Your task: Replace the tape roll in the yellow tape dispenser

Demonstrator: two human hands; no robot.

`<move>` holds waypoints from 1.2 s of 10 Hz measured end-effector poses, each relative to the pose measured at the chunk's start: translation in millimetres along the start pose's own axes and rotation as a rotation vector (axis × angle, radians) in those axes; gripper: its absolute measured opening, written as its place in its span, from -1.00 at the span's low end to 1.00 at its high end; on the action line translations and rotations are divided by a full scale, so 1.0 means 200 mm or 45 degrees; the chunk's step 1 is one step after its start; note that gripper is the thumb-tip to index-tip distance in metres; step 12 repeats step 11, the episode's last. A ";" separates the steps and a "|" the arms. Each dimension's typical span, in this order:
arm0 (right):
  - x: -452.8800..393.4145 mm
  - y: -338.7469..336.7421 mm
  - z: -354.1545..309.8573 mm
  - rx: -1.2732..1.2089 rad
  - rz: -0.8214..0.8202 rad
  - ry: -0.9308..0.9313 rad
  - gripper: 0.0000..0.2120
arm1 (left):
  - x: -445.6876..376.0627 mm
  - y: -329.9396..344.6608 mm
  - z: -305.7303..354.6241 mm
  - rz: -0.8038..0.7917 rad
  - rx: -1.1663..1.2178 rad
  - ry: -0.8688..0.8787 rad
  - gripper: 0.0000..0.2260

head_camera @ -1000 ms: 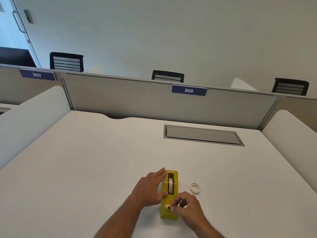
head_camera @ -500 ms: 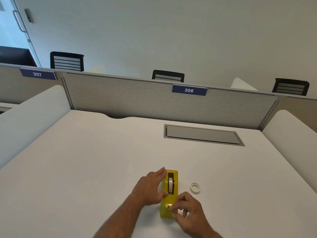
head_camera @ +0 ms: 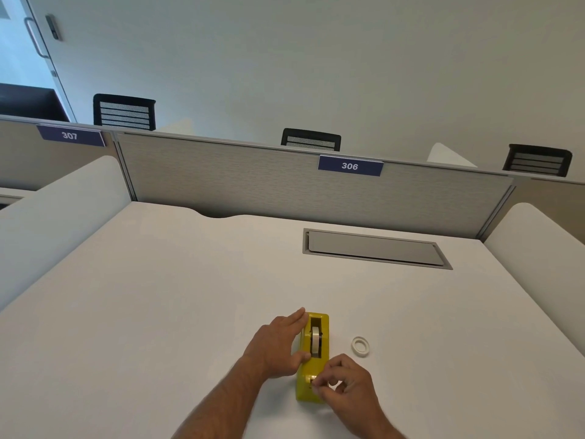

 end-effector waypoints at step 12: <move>0.02 -0.25 -0.29 -0.095 0.104 -0.269 -0.74 | 0.00 -0.05 -0.03 0.172 0.058 -0.017 -0.38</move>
Point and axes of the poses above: each hand's wrist, its own x-axis away from the middle knuckle, its own y-axis out of the palm, z = x × y, the point moved 7 cm from there along -x, towards the middle knuckle, and after that the axes turned 6 degrees about -z, right-handed, at the moved point
